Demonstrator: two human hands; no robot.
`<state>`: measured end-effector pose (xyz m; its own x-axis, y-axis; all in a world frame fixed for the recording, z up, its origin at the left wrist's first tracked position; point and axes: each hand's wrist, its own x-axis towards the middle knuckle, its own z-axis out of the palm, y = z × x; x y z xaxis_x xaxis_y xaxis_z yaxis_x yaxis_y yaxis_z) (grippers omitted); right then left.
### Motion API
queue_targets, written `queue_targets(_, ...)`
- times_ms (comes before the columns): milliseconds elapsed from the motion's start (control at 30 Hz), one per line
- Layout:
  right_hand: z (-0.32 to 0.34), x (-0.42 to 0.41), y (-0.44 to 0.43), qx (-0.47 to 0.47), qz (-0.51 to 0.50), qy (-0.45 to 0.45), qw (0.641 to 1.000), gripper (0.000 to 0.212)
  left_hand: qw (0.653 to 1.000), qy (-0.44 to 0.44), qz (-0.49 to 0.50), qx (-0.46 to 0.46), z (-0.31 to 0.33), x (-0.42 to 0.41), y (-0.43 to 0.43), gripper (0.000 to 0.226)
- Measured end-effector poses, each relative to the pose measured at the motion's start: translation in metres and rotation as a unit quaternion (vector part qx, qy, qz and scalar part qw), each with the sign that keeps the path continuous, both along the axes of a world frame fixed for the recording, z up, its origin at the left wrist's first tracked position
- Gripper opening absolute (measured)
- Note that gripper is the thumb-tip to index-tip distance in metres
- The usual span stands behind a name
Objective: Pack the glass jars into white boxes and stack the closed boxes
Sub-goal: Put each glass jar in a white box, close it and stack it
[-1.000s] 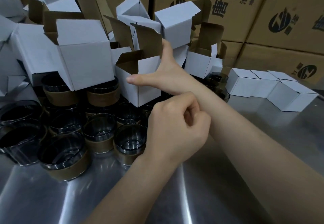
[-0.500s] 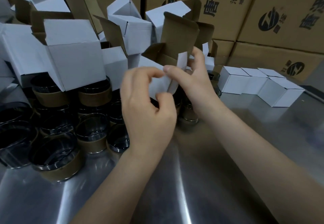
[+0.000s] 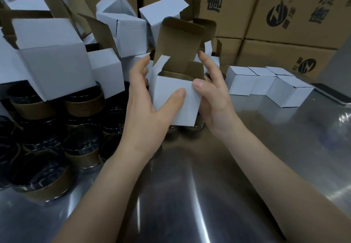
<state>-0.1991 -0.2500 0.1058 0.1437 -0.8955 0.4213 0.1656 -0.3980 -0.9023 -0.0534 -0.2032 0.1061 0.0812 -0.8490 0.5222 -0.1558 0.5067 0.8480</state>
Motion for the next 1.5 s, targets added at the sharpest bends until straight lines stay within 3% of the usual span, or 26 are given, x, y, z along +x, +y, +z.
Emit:
queue_targets(233,0.001,-0.006,-0.003,-0.022,0.018,0.048,0.998,0.056,1.0,0.005,-0.01,0.011,0.003,0.001,0.003,0.074)
queue_targets(367,0.005,-0.012,-0.009,-0.005,-0.102,0.055,0.993,0.037,1.0,0.017,0.006,0.023,0.002,0.003,0.002,0.079)
queue_targets(467,0.006,-0.024,-0.015,-0.014,-0.235,0.144,0.961,0.019,1.0,0.019,0.015,0.016,0.002,0.004,0.002,0.081)
queue_targets(600,0.004,-0.036,-0.022,0.031,-0.256,0.269,0.928,0.005,0.999,0.018,0.023,0.014,0.001,0.003,0.001,0.078)
queue_targets(800,-0.001,-0.04,-0.026,0.076,-0.171,0.397,0.899,0.053,0.997,0.038,0.061,0.003,0.001,0.002,0.0,0.08)
queue_targets(967,-0.007,-0.041,-0.029,0.056,-0.138,0.45,0.881,0.074,0.995,0.057,0.077,-0.009,0.0,0.004,-0.001,0.084)
queue_targets(1333,-0.013,-0.037,-0.026,0.02,-0.186,0.467,0.864,0.072,0.997,0.029,0.071,-0.017,-0.002,0.001,0.001,0.083)
queue_targets(1500,-0.002,-0.041,-0.023,0.029,-0.221,0.408,0.885,0.064,0.997,0.018,0.066,-0.024,-0.003,-0.002,0.001,0.082)
